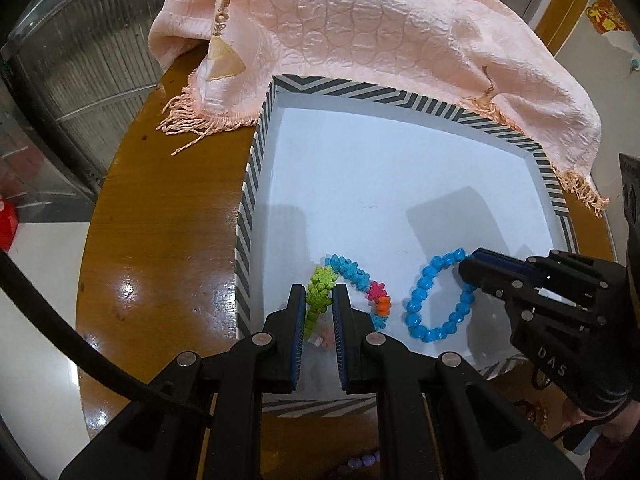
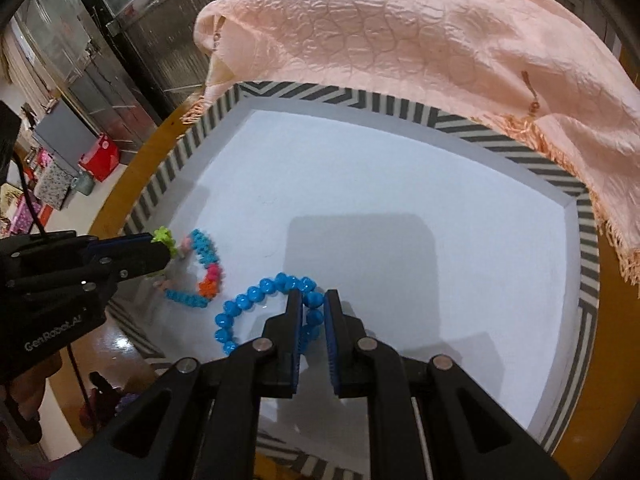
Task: Organize jewelry
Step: 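Open the left tool on the tray floor while the right tool releases the blue bracelet beside it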
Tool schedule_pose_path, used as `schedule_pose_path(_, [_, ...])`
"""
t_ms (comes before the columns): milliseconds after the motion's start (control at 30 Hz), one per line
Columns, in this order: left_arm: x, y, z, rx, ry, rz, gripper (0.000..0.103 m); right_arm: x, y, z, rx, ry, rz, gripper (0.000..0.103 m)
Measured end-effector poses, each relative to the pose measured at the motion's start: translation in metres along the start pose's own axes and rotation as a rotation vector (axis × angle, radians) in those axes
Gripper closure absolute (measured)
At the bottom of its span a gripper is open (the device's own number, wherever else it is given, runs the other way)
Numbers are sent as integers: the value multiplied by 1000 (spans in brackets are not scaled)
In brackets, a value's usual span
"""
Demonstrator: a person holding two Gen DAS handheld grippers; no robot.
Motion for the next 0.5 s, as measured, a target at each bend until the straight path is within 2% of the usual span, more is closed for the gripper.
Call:
schedule_pose_path(367, [2,-8,-4,21,11,-13,96,0,-6,1,29,-22,-22,91])
schedule_pose_path(433, [1,-7,-6,23,20,-14,96,-1,-6,0,38,-32,-30,83])
schedule_pose_path(500, [0,-6,-7,33,19,-14,91,-2,0,2,36,-44,-20,75])
Point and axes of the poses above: each gripper's, at about its wrist camera, not at the fingertips, and y roughly against the way its jaws point, z to its right, x to its top, the point moved 9 cm from there along -y, roughly the way its jaws point, and after that the axes turned 2 degrees about z, right-handed, at the moved point
